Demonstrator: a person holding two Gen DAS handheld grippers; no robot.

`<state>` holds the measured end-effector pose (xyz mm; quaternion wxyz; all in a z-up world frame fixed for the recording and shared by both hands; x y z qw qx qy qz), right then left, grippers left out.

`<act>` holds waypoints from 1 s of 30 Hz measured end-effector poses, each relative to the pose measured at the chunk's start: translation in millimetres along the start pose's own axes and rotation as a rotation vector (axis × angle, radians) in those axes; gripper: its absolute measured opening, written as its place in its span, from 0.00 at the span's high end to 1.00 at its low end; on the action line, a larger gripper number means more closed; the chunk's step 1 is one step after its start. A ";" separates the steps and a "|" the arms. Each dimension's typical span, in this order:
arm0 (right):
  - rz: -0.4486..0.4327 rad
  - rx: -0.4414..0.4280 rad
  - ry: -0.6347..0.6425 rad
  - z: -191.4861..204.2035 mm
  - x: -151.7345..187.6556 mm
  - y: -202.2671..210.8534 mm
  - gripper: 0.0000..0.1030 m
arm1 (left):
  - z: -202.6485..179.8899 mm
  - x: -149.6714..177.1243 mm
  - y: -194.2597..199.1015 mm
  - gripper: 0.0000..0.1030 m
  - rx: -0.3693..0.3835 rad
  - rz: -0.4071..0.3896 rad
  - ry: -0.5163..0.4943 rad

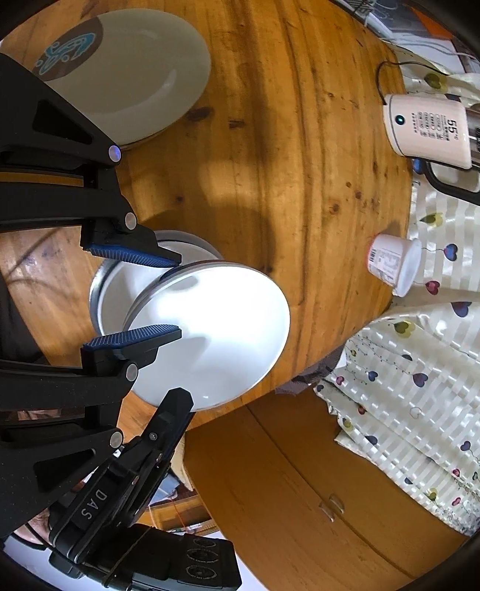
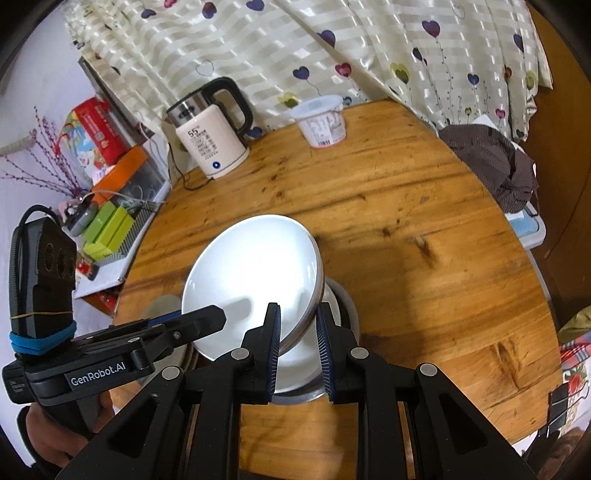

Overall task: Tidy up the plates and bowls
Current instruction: 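Lower the blue-striped bowls with both grippers into the steel bowl stack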

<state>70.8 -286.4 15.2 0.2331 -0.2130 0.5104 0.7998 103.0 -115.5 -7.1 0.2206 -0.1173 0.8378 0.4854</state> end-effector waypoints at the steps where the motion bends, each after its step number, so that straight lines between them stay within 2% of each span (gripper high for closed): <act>1: 0.005 0.000 -0.002 -1.0 1.4 -1.0 0.82 | 0.6 1.3 -1.3 0.68 -0.001 0.004 0.001; 16: 0.047 -0.005 -0.015 -7.4 10.4 -11.0 0.82 | 7.0 10.8 -11.2 0.68 -0.016 0.037 0.023; 30: 0.056 -0.011 -0.016 -8.7 14.6 -10.5 0.81 | 2.0 14.0 -10.8 0.68 -0.042 0.046 -0.004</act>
Point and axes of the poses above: each gripper's, at about its wrist camera, not at the fingertips, and y roughly against the way its jaws point, z to its left, x to its underside, the point moved 4 cm from there along -y, roughly the way its jaws point, and after that the axes turned 2 degrees about -z, right-handed, at the moved point
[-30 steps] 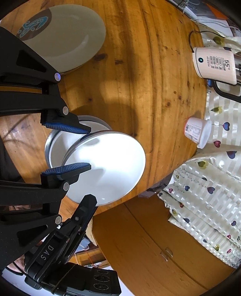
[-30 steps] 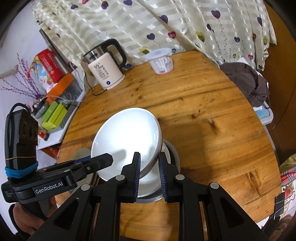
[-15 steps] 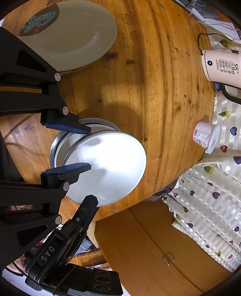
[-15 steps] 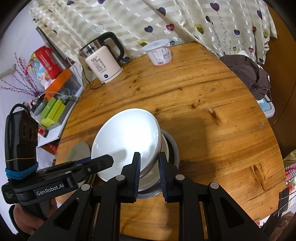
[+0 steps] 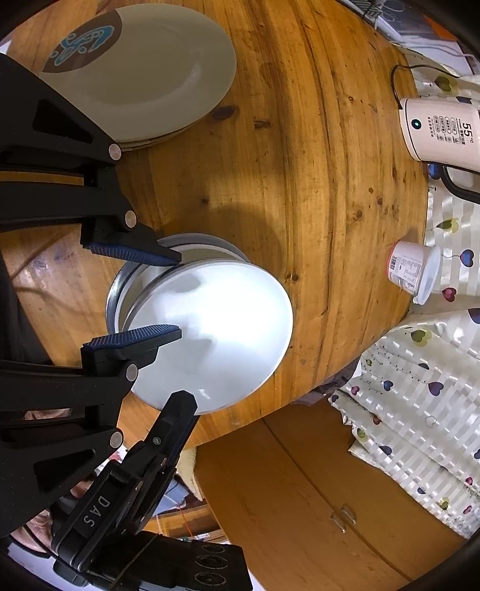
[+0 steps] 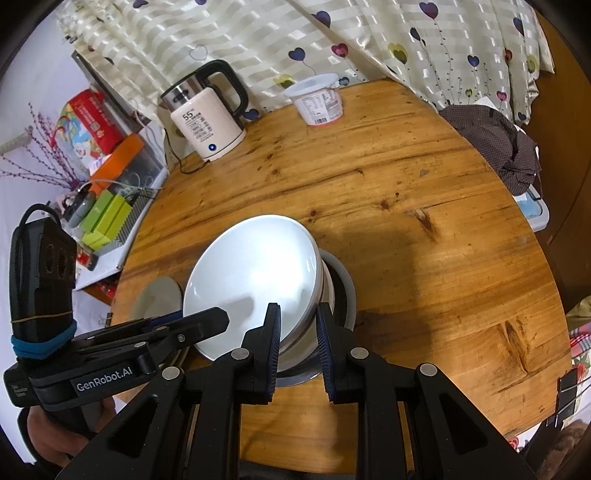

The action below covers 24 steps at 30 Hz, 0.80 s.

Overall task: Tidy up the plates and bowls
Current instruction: 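Lower the blue-striped bowls with both grippers into the steel bowl stack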

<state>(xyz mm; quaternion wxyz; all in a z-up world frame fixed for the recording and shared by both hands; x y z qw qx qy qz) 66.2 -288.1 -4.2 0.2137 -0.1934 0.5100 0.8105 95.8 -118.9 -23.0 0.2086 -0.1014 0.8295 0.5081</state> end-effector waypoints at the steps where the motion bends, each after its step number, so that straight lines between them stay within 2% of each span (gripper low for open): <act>1: 0.001 0.000 -0.001 -0.3 0.3 -0.2 0.81 | -0.5 0.1 -0.5 0.68 -0.005 0.000 -0.005; 11: 0.022 -0.009 -0.016 -3.9 6.9 -2.9 0.82 | -7.2 2.7 -0.9 0.67 -0.063 -0.012 -0.059; 18: 0.032 -0.015 -0.017 -3.7 8.2 -5.4 0.82 | -10.8 5.4 -1.3 0.61 -0.111 -0.017 -0.101; 24: 0.033 -0.020 -0.015 -4.0 8.7 -4.8 0.81 | -10.8 6.7 -3.7 0.61 -0.116 -0.016 -0.110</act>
Point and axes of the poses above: each gripper's, at about its wrist camera, not at the fingertips, and y roughly against the way its jaws point, z to its left, x to its underside, the point moved 4 cm from there along -y, roughly the way its jaws point, and after that the axes turned 2 degrees about -z, right-handed, at the moved point
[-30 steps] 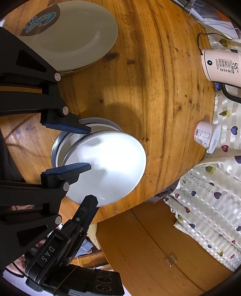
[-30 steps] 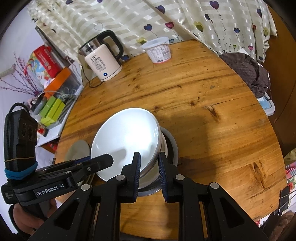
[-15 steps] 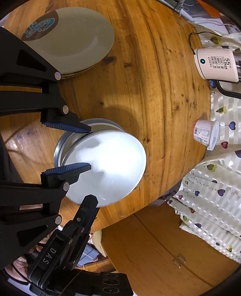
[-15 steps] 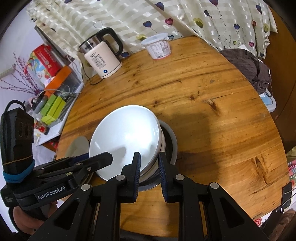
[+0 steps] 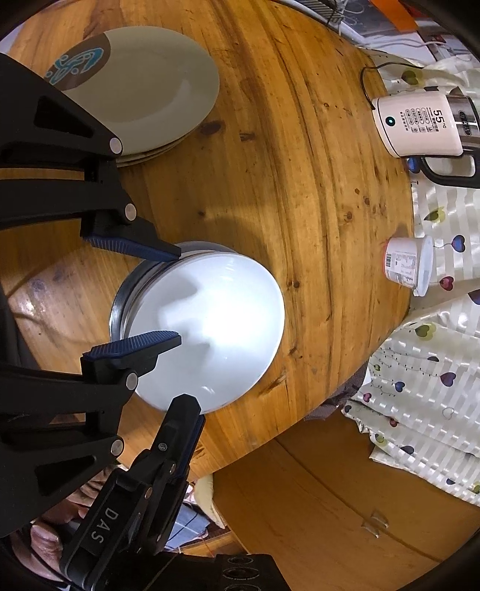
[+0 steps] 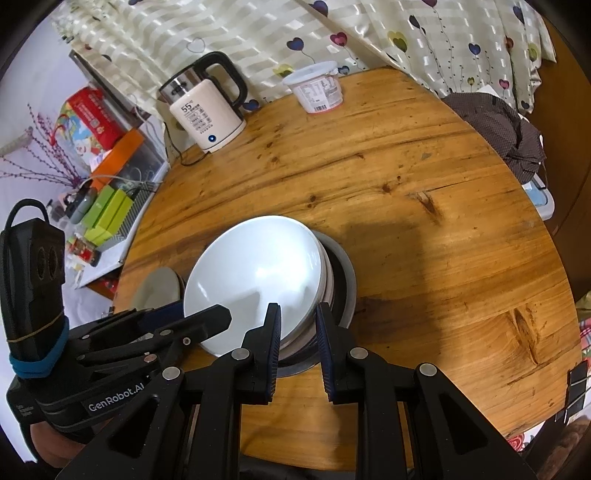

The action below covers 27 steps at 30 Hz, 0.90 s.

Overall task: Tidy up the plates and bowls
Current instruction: 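Lower the blue-striped bowls with both grippers into the steel bowl stack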

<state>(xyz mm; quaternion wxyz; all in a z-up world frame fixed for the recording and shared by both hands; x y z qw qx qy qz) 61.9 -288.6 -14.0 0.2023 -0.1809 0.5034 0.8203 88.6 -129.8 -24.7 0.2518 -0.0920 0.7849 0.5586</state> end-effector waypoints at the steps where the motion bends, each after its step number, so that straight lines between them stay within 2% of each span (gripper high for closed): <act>1: 0.000 0.000 0.001 0.1 -0.1 0.1 0.81 | 0.2 0.0 0.0 0.61 0.000 -0.002 -0.002; 9: -0.013 0.018 0.034 2.5 0.6 0.2 0.82 | 2.9 0.3 -0.4 0.60 -0.011 -0.052 -0.028; 27: -0.031 0.037 0.084 4.8 0.8 -2.2 0.82 | 0.6 0.4 -4.4 0.60 -0.029 -0.090 -0.065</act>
Point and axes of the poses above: each gripper's, at about its wrist camera, not at the fingertips, and y roughly against the way its jaws point, z to its left, x to its underside, the point moved 4 cm from there along -y, roughly the way its jaws point, and after that the axes turned 2 degrees about -z, right-handed, at the moved point
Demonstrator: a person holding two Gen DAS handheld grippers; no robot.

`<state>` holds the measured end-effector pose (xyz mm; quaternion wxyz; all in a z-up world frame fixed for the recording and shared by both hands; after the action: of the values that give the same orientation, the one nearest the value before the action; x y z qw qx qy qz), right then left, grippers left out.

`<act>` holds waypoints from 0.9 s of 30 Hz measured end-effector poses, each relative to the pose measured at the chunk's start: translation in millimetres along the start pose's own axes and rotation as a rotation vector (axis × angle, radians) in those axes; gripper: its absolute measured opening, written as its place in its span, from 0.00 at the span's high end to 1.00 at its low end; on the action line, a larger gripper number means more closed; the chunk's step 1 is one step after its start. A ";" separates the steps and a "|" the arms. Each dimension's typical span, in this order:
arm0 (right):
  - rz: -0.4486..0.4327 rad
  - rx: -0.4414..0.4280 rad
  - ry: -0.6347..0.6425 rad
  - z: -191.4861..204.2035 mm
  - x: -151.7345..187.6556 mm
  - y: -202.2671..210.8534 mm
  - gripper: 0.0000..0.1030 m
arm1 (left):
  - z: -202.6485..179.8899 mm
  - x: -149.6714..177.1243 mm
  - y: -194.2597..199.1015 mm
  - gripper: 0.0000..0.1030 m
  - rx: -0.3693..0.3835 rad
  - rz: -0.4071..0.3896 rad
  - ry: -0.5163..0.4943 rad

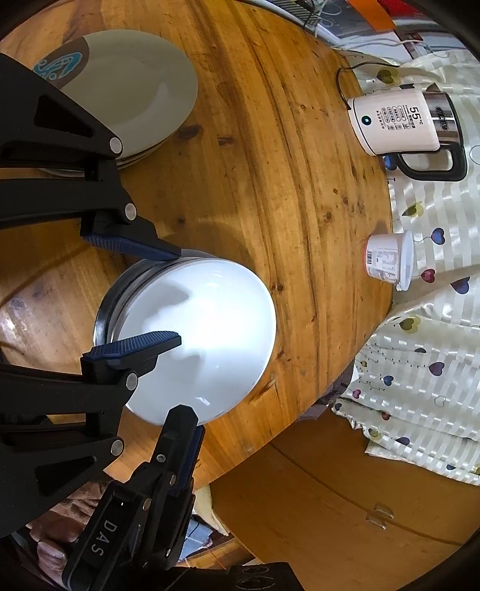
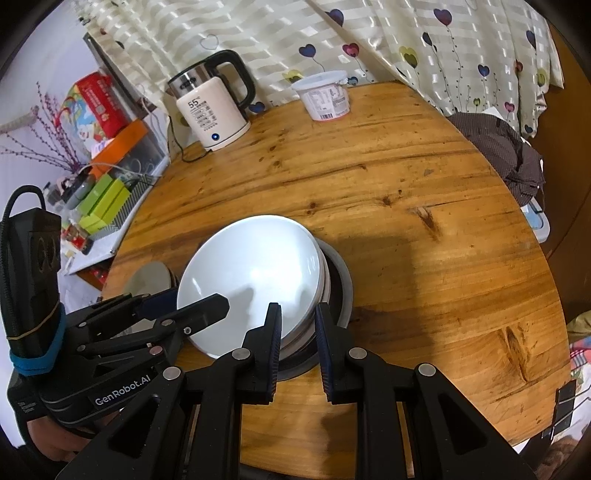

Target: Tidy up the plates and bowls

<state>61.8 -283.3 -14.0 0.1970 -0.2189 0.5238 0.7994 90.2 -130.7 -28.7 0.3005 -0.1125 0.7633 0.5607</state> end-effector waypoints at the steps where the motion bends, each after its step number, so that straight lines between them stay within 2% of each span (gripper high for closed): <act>1: -0.001 0.001 0.001 -0.1 -0.1 -0.3 0.82 | -0.2 -0.1 -0.4 0.60 -0.001 -0.002 -0.003; 27: -0.012 -0.011 -0.018 -4.4 -1.0 4.8 0.82 | 12.9 -0.5 10.2 0.60 0.048 -0.042 0.049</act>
<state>60.7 -289.2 -11.5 0.2053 -0.2160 0.5160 0.8030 89.8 -115.3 -22.8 0.2963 -0.1349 0.7811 0.5327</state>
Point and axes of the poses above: each gripper's, at about its wrist camera, not at the fingertips, and y roughly against the way its jaws point, z to its left, x to its underside, the point moved 4 cm from there along -y, roughly the way its jaws point, and after that the axes turned 2 degrees about -z, right-handed, at the moved point
